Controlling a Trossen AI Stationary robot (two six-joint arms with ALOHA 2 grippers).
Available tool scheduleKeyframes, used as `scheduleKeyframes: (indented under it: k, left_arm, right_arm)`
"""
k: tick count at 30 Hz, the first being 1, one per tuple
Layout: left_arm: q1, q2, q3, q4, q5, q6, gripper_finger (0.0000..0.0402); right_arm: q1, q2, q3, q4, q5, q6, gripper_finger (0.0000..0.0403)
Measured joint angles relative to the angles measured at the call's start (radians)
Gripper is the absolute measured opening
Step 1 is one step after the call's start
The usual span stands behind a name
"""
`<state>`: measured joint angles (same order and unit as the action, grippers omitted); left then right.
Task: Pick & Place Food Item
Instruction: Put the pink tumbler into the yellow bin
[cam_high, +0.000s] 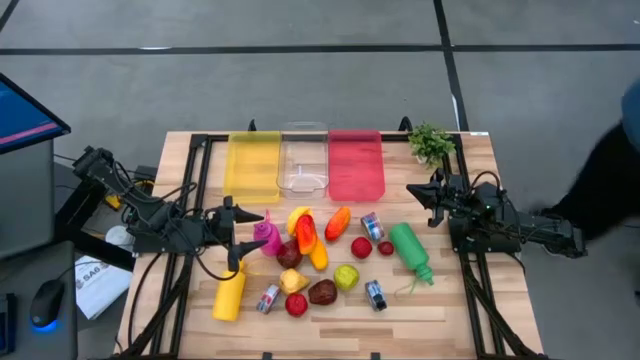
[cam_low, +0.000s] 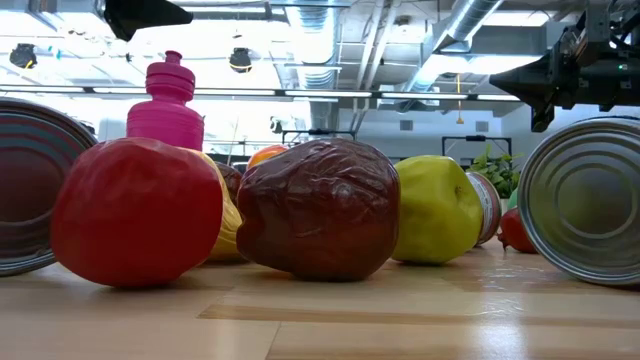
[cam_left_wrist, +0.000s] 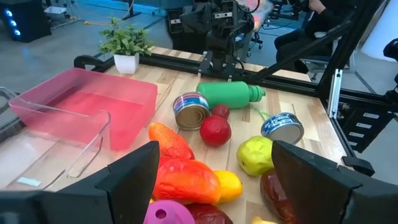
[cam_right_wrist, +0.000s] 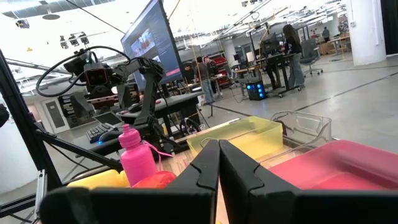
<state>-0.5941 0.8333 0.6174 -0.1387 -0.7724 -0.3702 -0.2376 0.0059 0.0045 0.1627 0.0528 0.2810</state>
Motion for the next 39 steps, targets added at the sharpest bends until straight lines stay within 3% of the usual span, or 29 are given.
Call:
scheduleKeyframes:
  k: [8,14,39]
  left_arm:
    - [0.0,0.0,0.0,-0.076,0.002,-0.013,0.03]
    - [0.016,0.0,0.0,-0.132,0.001,-0.132,0.03]
    - [0.037,0.0,-0.075,-0.131,-0.001,-0.136,0.03]
  right_arm:
    - [0.0,0.0,0.0,0.0,0.0,0.0,0.0006]
    - [0.0,0.0,0.0,0.0,0.0,0.0,0.0006]
    - [0.0,0.0,0.0,0.0,0.0,0.0,0.0006]
